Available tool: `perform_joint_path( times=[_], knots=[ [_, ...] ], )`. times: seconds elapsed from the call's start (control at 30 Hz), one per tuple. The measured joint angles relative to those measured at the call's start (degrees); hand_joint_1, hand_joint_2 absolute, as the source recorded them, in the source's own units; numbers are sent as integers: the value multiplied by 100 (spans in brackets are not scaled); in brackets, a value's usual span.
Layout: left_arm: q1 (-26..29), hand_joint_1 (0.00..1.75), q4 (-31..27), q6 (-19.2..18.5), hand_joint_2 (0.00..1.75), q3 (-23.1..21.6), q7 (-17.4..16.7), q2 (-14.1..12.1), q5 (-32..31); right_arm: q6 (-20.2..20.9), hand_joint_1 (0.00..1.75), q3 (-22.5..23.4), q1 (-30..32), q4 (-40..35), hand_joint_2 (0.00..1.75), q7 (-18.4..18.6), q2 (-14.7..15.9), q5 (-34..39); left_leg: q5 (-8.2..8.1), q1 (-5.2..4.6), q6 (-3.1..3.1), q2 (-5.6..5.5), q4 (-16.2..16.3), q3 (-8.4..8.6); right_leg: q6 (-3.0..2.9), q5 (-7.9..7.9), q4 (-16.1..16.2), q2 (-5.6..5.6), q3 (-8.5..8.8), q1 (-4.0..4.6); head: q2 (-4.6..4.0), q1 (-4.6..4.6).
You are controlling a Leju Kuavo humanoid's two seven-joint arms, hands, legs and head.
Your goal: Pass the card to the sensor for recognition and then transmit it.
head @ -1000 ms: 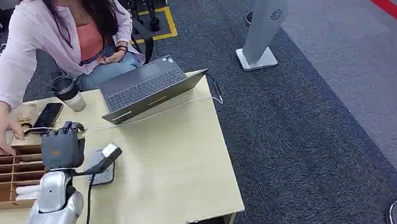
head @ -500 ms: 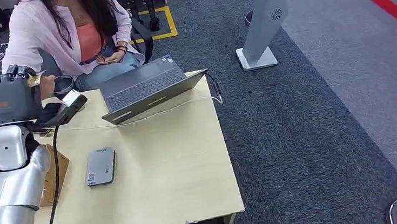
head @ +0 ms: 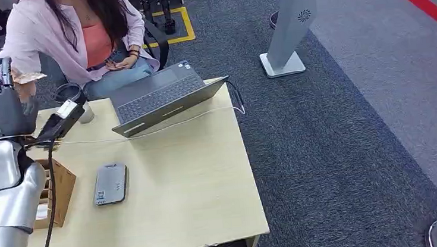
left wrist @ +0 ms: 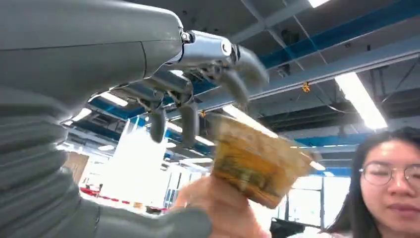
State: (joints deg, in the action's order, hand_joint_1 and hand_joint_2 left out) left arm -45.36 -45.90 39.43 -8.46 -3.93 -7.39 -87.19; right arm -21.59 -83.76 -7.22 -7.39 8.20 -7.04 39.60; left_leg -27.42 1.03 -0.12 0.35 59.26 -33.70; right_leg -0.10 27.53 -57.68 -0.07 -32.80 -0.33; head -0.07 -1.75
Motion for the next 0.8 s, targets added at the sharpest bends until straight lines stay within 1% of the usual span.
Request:
perform_joint_path(
  times=[0.1,0.2,0.3,0.4,0.43,0.47,0.6,0.63,0.67,0.73,0.77,0.8],
  knots=[
    [251,0,-183,2,175,28,118,-54,4,-2,0,0,1,0,0,-15,0,57,-1,0,-1,1,-1,-1,0,1,0,0,-1,0,0,0],
    [708,0,-634,4,175,164,352,-101,39,-9,0,0,1,0,0,-11,0,87,-2,0,0,3,-1,-2,-1,1,0,4,-3,0,0,0],
    [1254,0,-1253,9,175,354,792,-100,188,-48,0,0,3,0,0,4,0,192,-4,-1,1,3,-1,-3,1,4,1,5,-4,-1,0,7],
    [2002,0,-2126,17,175,583,1347,-44,516,-114,0,4,12,0,0,2,0,313,-10,-1,-1,14,-1,-3,2,5,2,16,-10,-1,0,4],
    [2197,0,-2381,20,175,643,1436,-17,577,-122,0,7,18,0,0,2,0,328,-10,-1,-1,13,-1,-5,2,5,3,15,-11,-1,0,0],
    [2360,0,-2613,22,175,719,1462,11,607,-125,0,9,20,0,0,2,0,347,-10,-1,-1,11,-1,-7,3,6,3,13,-12,-1,0,-4],
    [2713,0,-3124,22,175,893,1487,46,636,-123,0,9,19,2,0,0,0,354,-9,-1,0,5,-1,-9,3,6,3,6,-9,-1,0,-4],
    [2809,0,-3224,22,175,925,1614,64,689,-120,0,11,18,2,0,-22,0,374,-9,-1,0,6,-2,-8,3,6,3,7,-6,-1,0,-4],
    [2985,0,-3464,24,175,996,1936,112,810,-103,0,17,19,2,0,-57,2,422,-10,-1,-1,15,-3,-2,3,5,3,14,-5,-1,0,-2],
    [3503,0,-4029,28,175,1244,2729,344,1172,-98,0,35,33,11,0,-68,7,514,-15,-4,5,33,-4,0,3,6,2,28,-5,-3,0,15],
    [3838,0,-4374,31,175,1426,3327,528,1517,-114,0,55,41,13,0,-70,9,587,-19,-4,8,38,-4,-3,4,7,3,31,-5,-3,0,11],
    [4226,0,-4694,33,175,1605,3829,709,1866,-133,0,74,47,18,0,-77,9,649,-30,-5,3,44,-3,1,2,11,4,37,-8,-3,0,7]
  ],
)
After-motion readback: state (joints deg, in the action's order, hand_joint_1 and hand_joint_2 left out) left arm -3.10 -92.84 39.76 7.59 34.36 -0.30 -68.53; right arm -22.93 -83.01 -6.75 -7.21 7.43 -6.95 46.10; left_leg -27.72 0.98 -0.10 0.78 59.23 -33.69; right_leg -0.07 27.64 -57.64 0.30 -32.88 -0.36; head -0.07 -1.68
